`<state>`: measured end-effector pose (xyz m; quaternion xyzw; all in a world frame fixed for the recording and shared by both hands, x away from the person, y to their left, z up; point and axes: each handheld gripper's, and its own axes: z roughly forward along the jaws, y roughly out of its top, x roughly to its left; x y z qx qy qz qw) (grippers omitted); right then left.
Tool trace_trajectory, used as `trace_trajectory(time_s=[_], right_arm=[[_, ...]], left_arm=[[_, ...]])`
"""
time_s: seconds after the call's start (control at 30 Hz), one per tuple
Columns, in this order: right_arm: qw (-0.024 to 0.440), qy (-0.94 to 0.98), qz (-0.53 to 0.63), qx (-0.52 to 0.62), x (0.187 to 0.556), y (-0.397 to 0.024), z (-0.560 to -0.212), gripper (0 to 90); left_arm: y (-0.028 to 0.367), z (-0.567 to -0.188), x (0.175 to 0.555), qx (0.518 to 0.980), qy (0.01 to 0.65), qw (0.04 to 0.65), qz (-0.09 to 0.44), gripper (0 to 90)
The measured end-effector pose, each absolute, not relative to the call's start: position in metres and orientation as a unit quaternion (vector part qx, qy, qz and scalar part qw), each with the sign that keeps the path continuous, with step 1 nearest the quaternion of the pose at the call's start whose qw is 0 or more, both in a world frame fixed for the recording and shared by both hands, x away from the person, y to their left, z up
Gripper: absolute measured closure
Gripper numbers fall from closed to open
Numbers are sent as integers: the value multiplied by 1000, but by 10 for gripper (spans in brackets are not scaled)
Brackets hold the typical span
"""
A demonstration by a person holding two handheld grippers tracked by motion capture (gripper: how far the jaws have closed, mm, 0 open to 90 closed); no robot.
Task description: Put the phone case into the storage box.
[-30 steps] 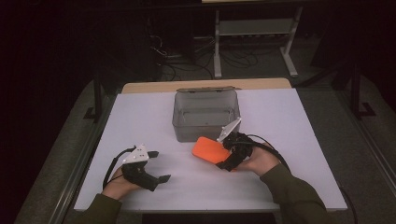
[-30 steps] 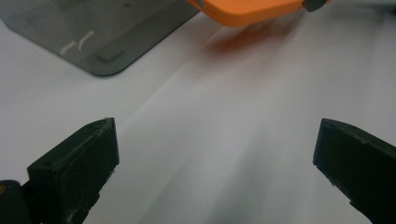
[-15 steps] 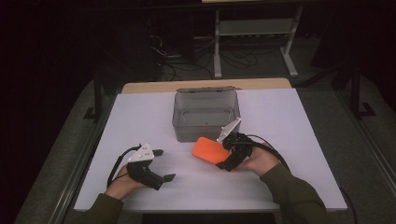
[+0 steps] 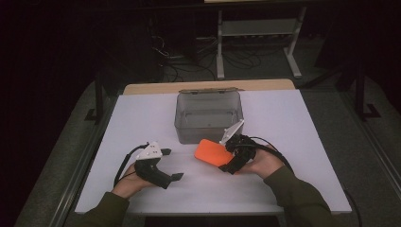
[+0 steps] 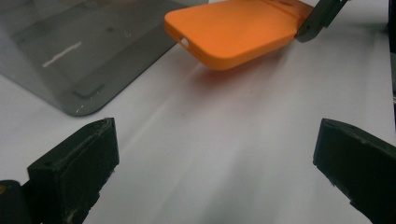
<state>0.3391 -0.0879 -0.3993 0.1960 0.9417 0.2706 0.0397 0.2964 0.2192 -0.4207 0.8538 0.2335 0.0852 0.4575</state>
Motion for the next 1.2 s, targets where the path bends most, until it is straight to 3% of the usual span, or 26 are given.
trace_trajectory(time_s=[1.2], right_arm=[[41,943,267,195,339,-89,-399,155]], left_arm=[[172,-402,320,854,193,478,79,0]])
